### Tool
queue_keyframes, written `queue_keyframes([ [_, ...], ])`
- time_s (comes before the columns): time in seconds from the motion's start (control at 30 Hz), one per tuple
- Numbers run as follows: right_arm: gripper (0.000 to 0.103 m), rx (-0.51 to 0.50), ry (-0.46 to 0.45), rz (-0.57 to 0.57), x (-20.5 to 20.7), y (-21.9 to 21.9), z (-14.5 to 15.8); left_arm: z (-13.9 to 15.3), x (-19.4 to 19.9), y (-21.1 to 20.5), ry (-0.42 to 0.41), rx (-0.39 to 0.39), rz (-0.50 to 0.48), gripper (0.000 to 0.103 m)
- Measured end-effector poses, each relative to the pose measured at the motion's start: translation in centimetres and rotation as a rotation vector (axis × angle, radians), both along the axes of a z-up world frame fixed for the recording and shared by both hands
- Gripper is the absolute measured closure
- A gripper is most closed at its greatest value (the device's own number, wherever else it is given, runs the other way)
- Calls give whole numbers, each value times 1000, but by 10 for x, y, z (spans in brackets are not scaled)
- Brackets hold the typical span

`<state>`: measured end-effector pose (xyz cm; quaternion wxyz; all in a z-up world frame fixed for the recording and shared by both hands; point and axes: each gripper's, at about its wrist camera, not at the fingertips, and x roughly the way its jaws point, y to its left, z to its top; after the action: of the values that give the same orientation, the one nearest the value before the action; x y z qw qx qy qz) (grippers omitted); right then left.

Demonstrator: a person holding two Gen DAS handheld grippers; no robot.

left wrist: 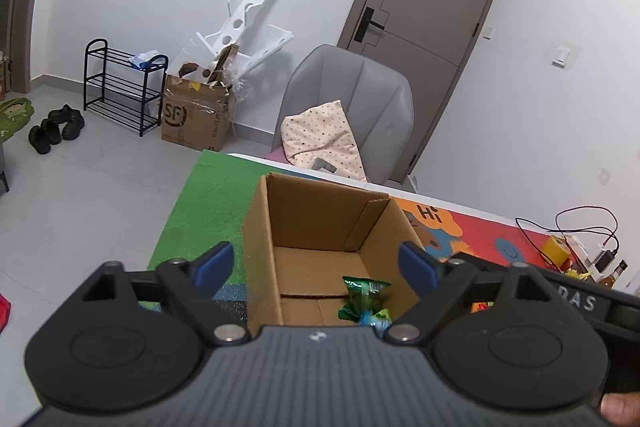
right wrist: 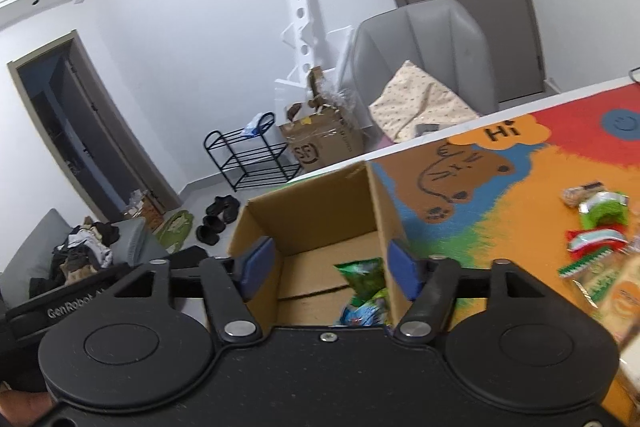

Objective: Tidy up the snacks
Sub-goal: 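Open both tools to drop the green snack and blue packet into the box, then move both tools back over the snack pile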

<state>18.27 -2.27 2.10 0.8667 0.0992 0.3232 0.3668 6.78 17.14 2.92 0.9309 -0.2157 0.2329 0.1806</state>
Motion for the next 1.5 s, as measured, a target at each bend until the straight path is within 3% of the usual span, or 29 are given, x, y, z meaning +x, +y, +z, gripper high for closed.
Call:
queue_keyframes([
  [0.2, 9, -21, -26, -66, -8, -31, 1, -3, 1, -14, 23, 12, -12, 3],
  [0.5, 1, -44, -49, -121, -17, -76, 2, -3, 1, -42, 53, -6, -48, 0],
  [0.63, 0, -46, -64, -138, -20, -93, 3, 1, 1, -56, 47, 24, -53, 0],
  [1.07, 0, -52, -87, -182, -20, -158, 1, 9, 5, -98, 16, 15, -139, 0],
  [1.5, 0, -69, -77, -232, -10, -203, -11, 10, 16, -158, 29, 89, -236, 0],
])
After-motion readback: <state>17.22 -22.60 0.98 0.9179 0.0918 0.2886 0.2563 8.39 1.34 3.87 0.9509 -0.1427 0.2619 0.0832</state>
